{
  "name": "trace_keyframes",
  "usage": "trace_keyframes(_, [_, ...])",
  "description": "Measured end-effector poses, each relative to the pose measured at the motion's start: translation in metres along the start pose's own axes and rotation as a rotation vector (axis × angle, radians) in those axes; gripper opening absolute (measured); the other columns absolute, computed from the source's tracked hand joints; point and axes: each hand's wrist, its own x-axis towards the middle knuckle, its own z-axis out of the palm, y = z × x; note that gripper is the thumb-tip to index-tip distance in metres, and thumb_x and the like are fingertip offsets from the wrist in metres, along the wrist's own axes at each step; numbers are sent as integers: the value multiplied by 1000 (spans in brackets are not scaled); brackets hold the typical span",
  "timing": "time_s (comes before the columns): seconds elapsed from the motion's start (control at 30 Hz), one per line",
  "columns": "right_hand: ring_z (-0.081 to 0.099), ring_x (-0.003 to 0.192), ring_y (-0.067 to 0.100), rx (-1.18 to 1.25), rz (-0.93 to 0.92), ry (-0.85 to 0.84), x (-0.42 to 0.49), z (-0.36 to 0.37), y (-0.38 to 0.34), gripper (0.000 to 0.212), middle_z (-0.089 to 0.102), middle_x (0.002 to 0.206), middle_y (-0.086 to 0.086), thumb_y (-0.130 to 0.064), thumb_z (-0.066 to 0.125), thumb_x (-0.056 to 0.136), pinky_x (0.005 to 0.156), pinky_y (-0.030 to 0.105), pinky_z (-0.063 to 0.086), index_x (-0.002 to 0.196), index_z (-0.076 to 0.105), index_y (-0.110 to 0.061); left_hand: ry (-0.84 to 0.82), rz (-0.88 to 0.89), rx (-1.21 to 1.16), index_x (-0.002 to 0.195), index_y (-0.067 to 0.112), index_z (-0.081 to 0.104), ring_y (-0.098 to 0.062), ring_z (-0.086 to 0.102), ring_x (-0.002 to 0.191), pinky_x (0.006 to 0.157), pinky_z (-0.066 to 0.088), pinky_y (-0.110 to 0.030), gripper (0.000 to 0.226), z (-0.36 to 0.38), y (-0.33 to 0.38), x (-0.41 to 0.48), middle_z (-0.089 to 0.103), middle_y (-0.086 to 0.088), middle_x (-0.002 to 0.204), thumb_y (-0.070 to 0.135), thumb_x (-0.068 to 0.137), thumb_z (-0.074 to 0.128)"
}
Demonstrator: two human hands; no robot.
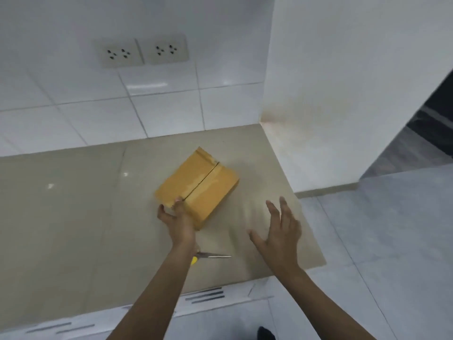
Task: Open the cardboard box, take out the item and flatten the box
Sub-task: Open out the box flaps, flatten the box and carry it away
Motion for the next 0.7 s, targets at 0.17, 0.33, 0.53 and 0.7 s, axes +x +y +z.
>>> trace_keyframes(0.17, [47,126,15,658,39,-121,35,2,-74,52,41,140,-9,-37,58,91,98,37,49,138,36,-28,-182,-195,-267,142,39,13,-39,60,113,92,50,-59,73,6,-2,-19,52,-10,135,30,89,63])
trace_keyframes(0.33, [37,134,30,339,140,-257,67,13,-99,82,35,149,7,-54,65,79,106,49,39,143,29,-16,-199,-250,90,128,23,31,-42,62,103,83,57,-54,54,5,-22,-40,57,-19,121,42,86,59])
trace_keyframes(0.53, [52,117,33,87,59,-368,71,12,-82,78,43,139,9,-41,71,76,89,42,49,138,30,-18,-6,32,523,129,19,49,-35,45,121,104,40,-50,45,-19,-24,-13,48,-14,134,46,93,46])
trace_keyframes(0.7, [58,94,24,390,189,-343,71,7,-75,28,65,107,1,-40,42,93,76,32,43,110,59,-26,-195,316,679,147,20,24,-33,32,137,111,33,-47,72,-3,-3,12,31,-9,154,53,89,51])
